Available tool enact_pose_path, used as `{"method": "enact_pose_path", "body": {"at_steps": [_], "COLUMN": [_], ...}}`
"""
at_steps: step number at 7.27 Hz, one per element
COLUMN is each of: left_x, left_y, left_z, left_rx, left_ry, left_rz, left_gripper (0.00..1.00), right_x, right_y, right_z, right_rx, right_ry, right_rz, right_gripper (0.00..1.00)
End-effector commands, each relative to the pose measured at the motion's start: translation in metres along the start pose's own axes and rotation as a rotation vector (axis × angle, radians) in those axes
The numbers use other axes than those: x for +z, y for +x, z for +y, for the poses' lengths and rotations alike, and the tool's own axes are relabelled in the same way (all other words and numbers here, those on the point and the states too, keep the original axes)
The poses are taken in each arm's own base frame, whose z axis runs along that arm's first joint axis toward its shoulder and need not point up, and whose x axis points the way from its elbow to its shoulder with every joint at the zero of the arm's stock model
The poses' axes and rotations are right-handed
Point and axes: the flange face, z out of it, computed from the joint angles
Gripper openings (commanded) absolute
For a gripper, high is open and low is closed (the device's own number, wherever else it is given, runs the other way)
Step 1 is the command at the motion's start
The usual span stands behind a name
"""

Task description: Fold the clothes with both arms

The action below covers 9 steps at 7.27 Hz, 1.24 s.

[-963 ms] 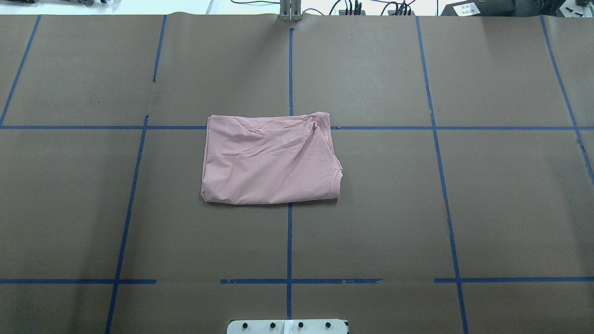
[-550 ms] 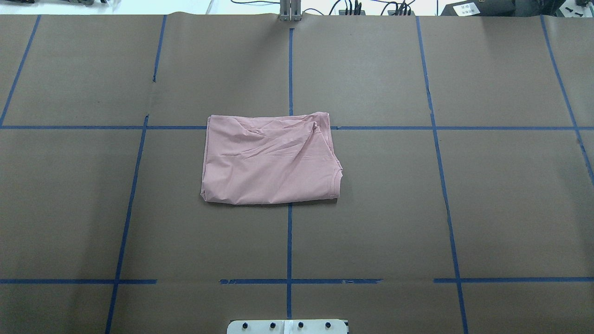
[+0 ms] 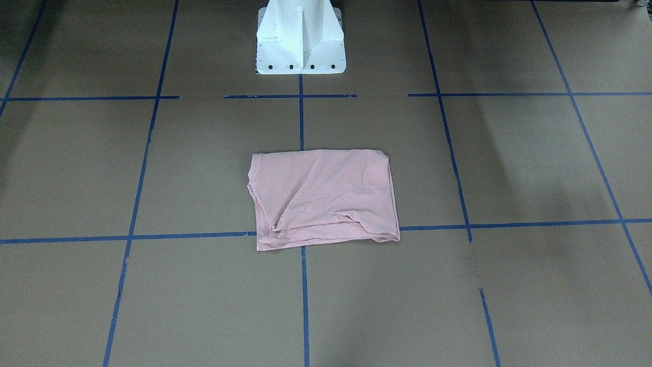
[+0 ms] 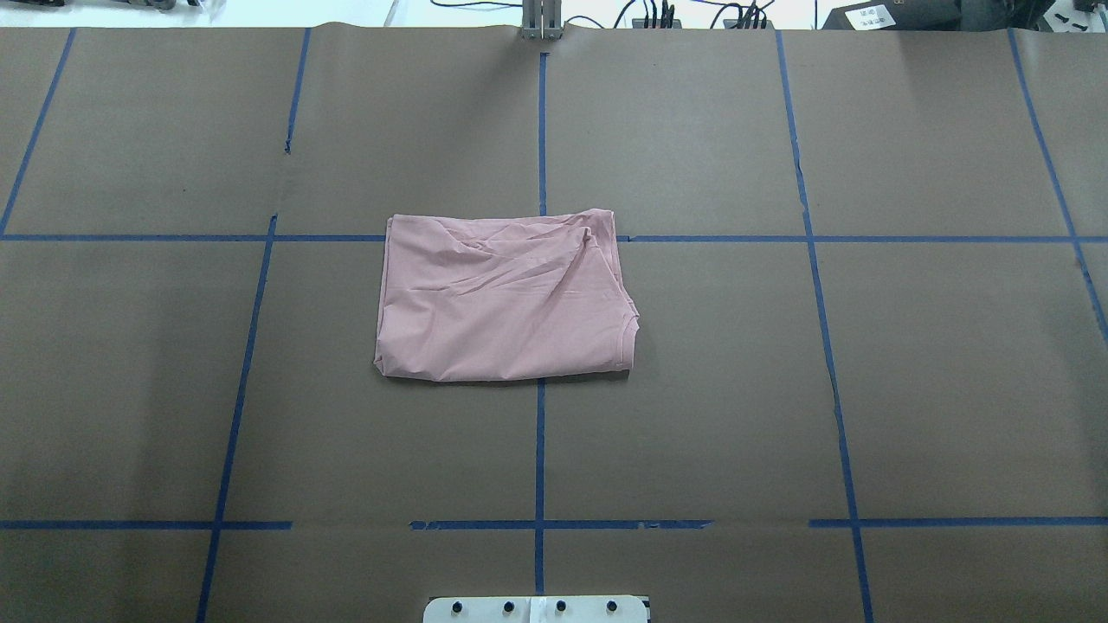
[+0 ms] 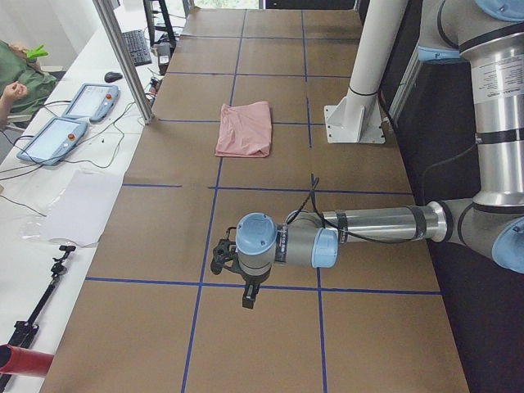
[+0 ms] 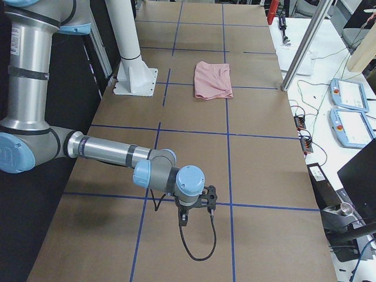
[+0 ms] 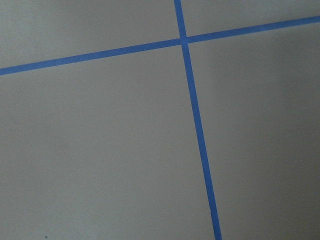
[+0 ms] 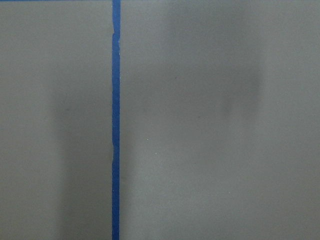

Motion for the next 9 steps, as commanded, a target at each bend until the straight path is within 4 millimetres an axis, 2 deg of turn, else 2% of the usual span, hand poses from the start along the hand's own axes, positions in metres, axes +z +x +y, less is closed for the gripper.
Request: {"method": "enact_pose_path", "body": {"at_steps": [1,4,5,9], "left_x": [-0.001,-0.008,-0.004,-0.007], "left_y": [0.002,0.006,0.003,0.006], "left_z": [-0.013,-0.024,-0.022,-0.028], "left_rx": [0.007,-0.01,-0.017,0.024], "left_ry": [0.006,-0.014,-0.02,0.02], "left_rz": [0.007,0.0,0.007,-0.002], "left_gripper": [1.0,1.0,1.0,1.0], "right_x": [-0.005,-0.008,-0.017,-0.009], "right_y": [-0.005,-0.008,-0.015,-0.007], "right_z": [-0.005,-0.01,-0.022,-0.017], "right_rx": [-0.015,-0.021,-0.042,-0.025], "right_ry": [0.011,0.018,0.034,0.015], "right_rz": [0.001,-0.001,0.005,0.011], "right_gripper": [1.0,1.0,1.0,1.0]}}
